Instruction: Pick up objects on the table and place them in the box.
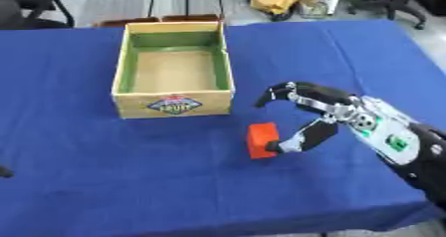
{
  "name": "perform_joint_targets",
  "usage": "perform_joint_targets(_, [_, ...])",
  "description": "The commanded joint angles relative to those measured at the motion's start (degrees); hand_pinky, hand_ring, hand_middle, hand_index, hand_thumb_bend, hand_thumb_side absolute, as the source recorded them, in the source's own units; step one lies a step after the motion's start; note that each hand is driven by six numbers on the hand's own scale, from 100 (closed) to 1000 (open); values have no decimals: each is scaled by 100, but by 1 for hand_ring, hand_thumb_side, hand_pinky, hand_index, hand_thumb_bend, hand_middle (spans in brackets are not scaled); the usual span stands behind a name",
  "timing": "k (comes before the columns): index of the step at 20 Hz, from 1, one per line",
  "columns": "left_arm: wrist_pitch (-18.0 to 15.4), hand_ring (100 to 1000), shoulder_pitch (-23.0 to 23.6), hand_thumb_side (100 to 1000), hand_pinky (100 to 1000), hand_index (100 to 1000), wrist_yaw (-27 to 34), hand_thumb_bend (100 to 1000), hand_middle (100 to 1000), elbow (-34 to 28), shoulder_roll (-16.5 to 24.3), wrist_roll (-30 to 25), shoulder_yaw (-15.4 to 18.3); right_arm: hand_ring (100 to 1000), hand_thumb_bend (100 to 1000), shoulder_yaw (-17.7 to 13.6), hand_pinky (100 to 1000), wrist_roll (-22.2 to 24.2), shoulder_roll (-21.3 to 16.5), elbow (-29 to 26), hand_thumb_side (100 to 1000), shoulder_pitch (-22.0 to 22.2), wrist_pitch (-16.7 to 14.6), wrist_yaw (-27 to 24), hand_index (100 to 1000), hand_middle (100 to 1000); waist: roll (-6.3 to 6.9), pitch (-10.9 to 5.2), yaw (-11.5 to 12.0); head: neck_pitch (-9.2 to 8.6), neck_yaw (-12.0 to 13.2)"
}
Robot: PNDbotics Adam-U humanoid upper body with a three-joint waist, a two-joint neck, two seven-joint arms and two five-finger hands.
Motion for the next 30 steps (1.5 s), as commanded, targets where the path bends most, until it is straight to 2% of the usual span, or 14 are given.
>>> perform_joint_targets(1, [-8,574,-53,1000,653,716,30,253,510,-88,46,-17,20,830,537,-39,825,23,-73,169,533,-125,-41,83,850,736,18,-82,8,-4,-36])
perform_joint_targets(18, [-9,574,-35,1000,653,715,13,253,510,-80,33,-28,14,814,540,120,826,157,211,809,560,-319,-248,462,848,722,25,-85,23,17,-49])
perform_joint_targets(30, [-12,574,-19,1000,653,715,3,253,510,-74,28,-27,13,763,520,82,766,-56,264,1017,552,-427,-364,925,828,674,26,-94,44,33,-70])
